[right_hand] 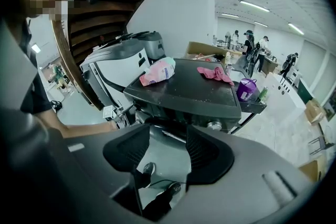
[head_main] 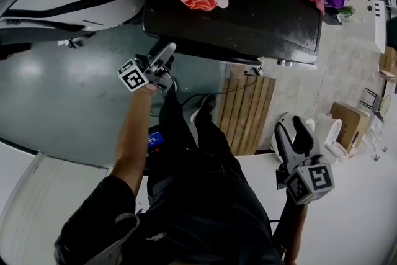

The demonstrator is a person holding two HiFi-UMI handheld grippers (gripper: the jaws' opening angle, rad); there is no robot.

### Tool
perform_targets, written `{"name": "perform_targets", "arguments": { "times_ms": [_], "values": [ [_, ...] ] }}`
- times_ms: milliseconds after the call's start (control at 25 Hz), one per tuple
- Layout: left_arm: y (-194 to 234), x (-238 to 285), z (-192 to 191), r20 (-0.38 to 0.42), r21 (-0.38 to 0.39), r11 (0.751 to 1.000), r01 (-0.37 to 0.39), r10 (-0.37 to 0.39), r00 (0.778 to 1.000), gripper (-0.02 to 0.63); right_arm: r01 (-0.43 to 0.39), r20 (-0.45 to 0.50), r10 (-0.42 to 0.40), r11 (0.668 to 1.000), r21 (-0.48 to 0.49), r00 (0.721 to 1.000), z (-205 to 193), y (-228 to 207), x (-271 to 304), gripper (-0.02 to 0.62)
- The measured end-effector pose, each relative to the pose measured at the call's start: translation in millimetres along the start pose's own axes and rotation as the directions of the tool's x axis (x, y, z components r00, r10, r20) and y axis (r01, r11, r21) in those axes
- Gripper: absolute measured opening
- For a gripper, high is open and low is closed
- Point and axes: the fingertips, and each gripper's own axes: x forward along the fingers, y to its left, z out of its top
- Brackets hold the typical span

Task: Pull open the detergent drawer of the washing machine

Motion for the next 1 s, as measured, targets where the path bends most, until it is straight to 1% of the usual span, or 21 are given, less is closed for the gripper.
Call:
{"name": "perform_targets", "arguments": {
  "times_ms": [80, 120, 160, 240, 280, 320, 400, 480, 600, 640, 720, 840, 1000],
  "values": [
    [-9.1, 14.2, -21.7, -0.101, 0.052, 0.999, 0.016, -0.011, 0.995, 0.321, -0.010, 0.002, 0.010, 1.000, -0.006, 1.000, 1.8, 3.0, 4.1, 0.215],
    [-13.8, 23.1, -31.9, -0.134, 0.054, 0.998, 0.025, -0.018, 0.991, 0.335, -0.017, 0.005, 0.017, 1.000, -0.011, 1.000, 3.4, 5.7, 6.3, 0.215],
    [-16.7, 30.6, -37.1, -0.133, 0.034, 0.999, 0.027, -0.022, 0.991, 0.348, -0.025, 0.007, 0.025, 1.000, -0.016, 1.000, 4.5, 8.4, 8.2, 0.215],
    [-16.8, 37.3, -34.8, -0.051, -0.034, 0.999, 0.020, -0.022, 0.998, 0.351, -0.033, 0.004, 0.033, 0.999, -0.023, 0.999, 2.9, 11.9, 10.0, 0.215],
    [-15.7, 37.9, -32.5, -0.009, -0.056, 0.998, 0.015, -0.016, 1.000, 0.359, -0.034, -0.001, 0.034, 0.999, -0.023, 0.999, 0.1, 12.0, 9.9, 0.215],
    [-14.9, 38.4, -31.4, 0.018, -0.067, 0.998, 0.013, -0.012, 1.000, 0.362, -0.033, -0.007, 0.032, 0.999, -0.021, 0.999, -3.6, 11.1, 9.5, 0.215],
    [-15.1, 40.0, -31.9, 0.036, -0.077, 0.997, 0.018, -0.015, 0.999, 0.364, -0.026, -0.019, 0.026, 1.000, -0.016, 0.999, -11.0, 8.5, 8.4, 0.215],
    [-16.0, 39.5, -33.5, 0.021, -0.080, 0.996, 0.033, -0.031, 0.999, 0.362, -0.024, -0.029, 0.024, 1.000, -0.015, 0.999, -16.3, 9.0, 7.1, 0.215],
    [-16.6, 35.4, -34.1, -0.027, -0.062, 0.997, 0.056, -0.057, 0.998, 0.327, -0.027, -0.036, 0.026, 1.000, -0.016, 0.999, -22.8, 10.7, 4.2, 0.215],
    [-18.5, 33.7, -35.1, -0.035, -0.054, 0.997, 0.063, -0.065, 0.997, 0.327, -0.020, -0.041, 0.019, 1.000, -0.012, 0.999, -26.4, 8.1, 3.3, 0.215],
    [-27.1, 21.9, -43.2, -0.049, -0.049, 0.996, 0.078, -0.080, 0.996, 0.298, -0.005, -0.058, 0.006, 1.000, 0.006, 0.998, -35.3, 1.6, 2.9, 0.215],
    [-39.5, 0.8, -58.4, -0.067, -0.064, 0.995, 0.078, -0.082, 0.994, 0.301, -0.008, -0.064, 0.009, 1.000, 0.019, 0.998, -38.4, -1.7, 7.6, 0.215],
    [-55.2, -22.9, -75.8, -0.106, -0.093, 0.994, 0.052, -0.061, 0.992, 0.301, -0.049, -0.040, 0.050, 0.999, 0.010, 0.998, -27.9, 9.5, 10.9, 0.215]
  ]
}}
